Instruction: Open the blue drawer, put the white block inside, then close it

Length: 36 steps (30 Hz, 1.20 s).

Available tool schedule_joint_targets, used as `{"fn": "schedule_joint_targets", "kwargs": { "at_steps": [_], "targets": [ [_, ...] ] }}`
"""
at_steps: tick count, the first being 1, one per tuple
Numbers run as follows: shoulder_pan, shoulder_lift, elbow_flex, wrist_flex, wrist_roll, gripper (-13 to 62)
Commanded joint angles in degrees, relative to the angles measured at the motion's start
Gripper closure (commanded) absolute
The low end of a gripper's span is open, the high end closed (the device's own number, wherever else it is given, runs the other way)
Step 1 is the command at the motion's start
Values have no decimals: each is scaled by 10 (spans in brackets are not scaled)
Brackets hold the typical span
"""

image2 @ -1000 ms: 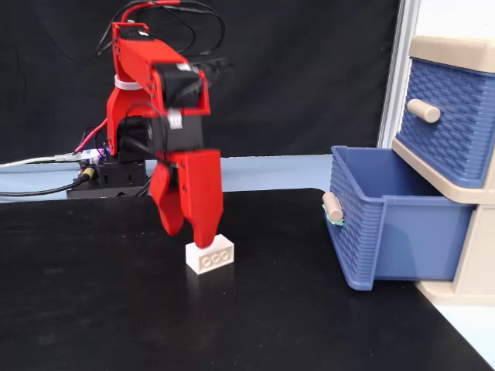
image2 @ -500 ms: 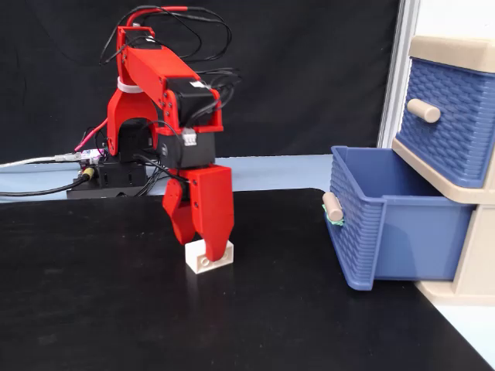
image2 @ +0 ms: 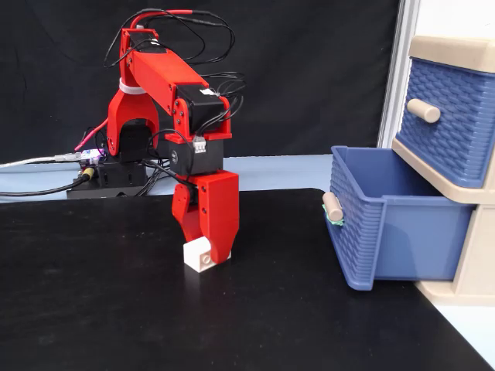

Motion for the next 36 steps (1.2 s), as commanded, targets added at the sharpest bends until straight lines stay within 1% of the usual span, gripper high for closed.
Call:
{"fn": "schedule_joint_targets", "kwargs": {
  "at_steps": [1,4,6,8,9,12,15,17,19,22,29,30,33,34,35,36],
  "targets": [
    [11,20,-26,29,0,577],
    [15,76,-89,115,-12,577],
    [11,119,-166,190,-25,577],
    [6,133,-271,247,-24,577],
    [-2,130,-327,263,-22,577],
    [-90,102,-487,264,4,577],
    [-163,36,-617,232,63,577],
    [-199,-21,-694,177,87,577],
    [-240,-62,-735,113,94,577],
    [-269,-94,-738,40,94,577],
    [-270,-106,-737,34,94,570],
    [-270,-111,-738,30,94,534],
    [-268,-128,-744,20,86,283],
    [-267,-134,-744,12,84,213],
    [-266,-136,-744,6,84,179],
    [-265,-137,-744,2,84,168]
  ]
}}
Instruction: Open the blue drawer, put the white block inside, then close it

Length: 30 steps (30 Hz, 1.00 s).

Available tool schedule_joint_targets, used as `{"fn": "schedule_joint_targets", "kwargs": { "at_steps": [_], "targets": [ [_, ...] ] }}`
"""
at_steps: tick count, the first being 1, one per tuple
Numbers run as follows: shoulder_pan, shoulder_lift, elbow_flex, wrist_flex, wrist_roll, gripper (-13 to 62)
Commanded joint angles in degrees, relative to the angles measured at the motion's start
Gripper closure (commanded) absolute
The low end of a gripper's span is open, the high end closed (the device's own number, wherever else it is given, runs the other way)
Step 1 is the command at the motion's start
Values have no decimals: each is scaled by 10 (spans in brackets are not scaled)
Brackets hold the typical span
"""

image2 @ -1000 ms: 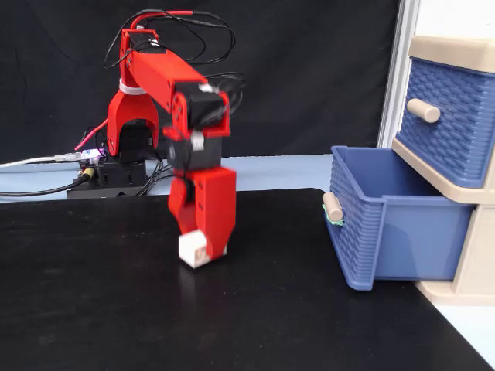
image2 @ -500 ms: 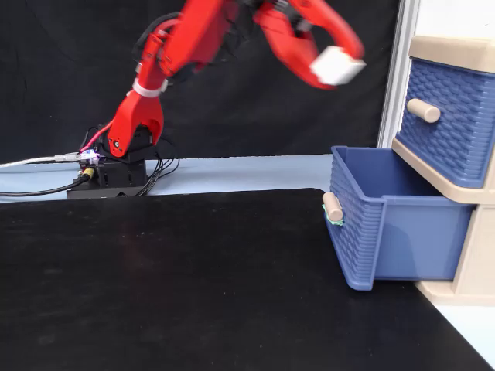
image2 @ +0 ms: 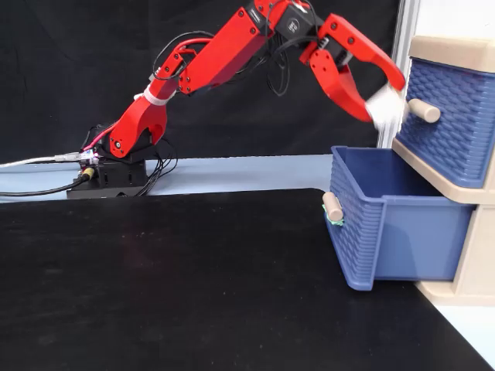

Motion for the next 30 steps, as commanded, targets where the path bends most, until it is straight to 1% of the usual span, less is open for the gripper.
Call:
{"fn": "schedule_joint_targets", "kwargs": {
  "at_steps": [1,5,8,10,14,16,19,22,30],
  "targets": [
    [9,17,-23,-33,11,163],
    [22,29,-22,4,12,163],
    [33,70,-17,80,-4,163],
    [49,96,-17,176,-66,163],
    [87,96,-17,320,-257,163],
    [95,64,-12,326,-323,163],
    [96,-4,-16,316,-328,163],
    [91,-46,-16,279,-330,162],
    [49,-61,-16,262,-329,162]
  ]
}}
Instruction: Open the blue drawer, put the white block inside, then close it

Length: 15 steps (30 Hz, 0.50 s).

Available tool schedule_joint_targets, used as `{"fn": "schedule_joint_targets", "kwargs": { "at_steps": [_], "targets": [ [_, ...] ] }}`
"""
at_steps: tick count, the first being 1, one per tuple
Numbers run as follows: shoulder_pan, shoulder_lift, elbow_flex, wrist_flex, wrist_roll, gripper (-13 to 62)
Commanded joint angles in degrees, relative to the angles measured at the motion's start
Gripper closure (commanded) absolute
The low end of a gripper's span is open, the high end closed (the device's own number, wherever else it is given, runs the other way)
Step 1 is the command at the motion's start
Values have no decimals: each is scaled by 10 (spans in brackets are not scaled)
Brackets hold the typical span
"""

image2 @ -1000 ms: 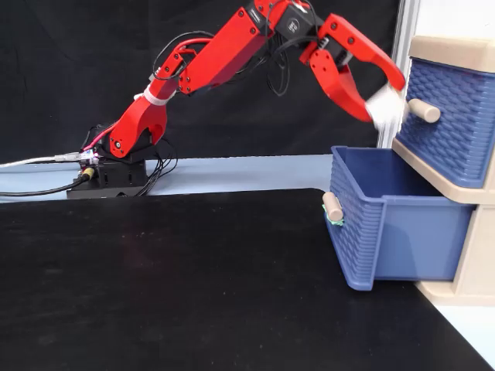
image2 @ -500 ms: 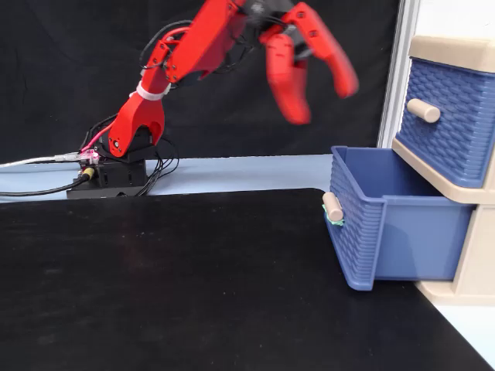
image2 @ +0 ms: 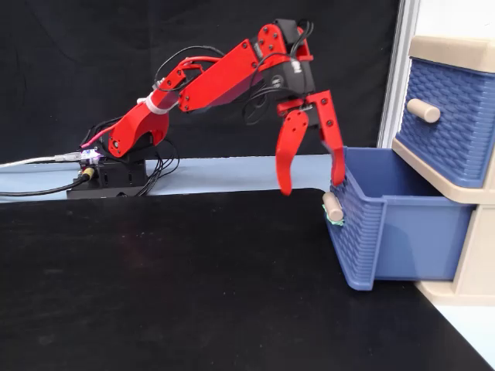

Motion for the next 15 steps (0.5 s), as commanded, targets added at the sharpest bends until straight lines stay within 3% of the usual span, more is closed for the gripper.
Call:
{"fn": "schedule_joint_targets", "kwargs": {
  "at_steps": [1,15],
  "targets": [
    [-5,14,-15,-12,11,162],
    [-64,-98,-15,-313,95,157]
  ]
}}
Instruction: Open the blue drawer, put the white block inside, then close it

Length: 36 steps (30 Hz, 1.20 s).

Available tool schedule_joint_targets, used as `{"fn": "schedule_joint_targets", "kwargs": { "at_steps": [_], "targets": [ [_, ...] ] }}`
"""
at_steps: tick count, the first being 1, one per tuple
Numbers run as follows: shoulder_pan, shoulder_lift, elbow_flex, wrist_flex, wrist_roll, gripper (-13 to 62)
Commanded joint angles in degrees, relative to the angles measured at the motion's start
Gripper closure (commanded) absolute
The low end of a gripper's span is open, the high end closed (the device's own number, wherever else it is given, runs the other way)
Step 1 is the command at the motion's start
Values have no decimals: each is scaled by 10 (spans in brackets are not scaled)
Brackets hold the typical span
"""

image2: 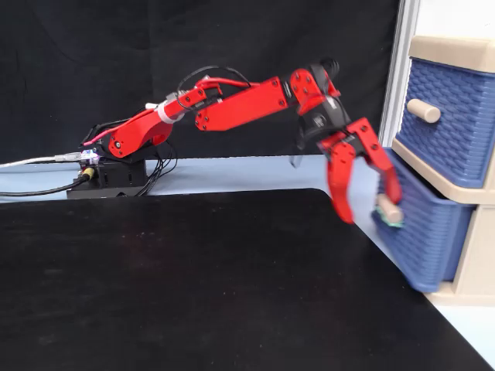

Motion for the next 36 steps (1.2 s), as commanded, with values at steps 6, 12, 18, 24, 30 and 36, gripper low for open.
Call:
{"fn": "schedule_joint_targets", "kwargs": {
  "at_steps": [6,12,18,24,30,36],
  "targets": [
    [-15,12,-7,-127,88,157],
    [26,108,-13,90,76,152],
    [215,326,0,364,-120,154],
    [354,462,230,390,-468,155],
    [448,617,614,330,-563,156],
    [468,768,963,196,-577,155]
  ]
}}
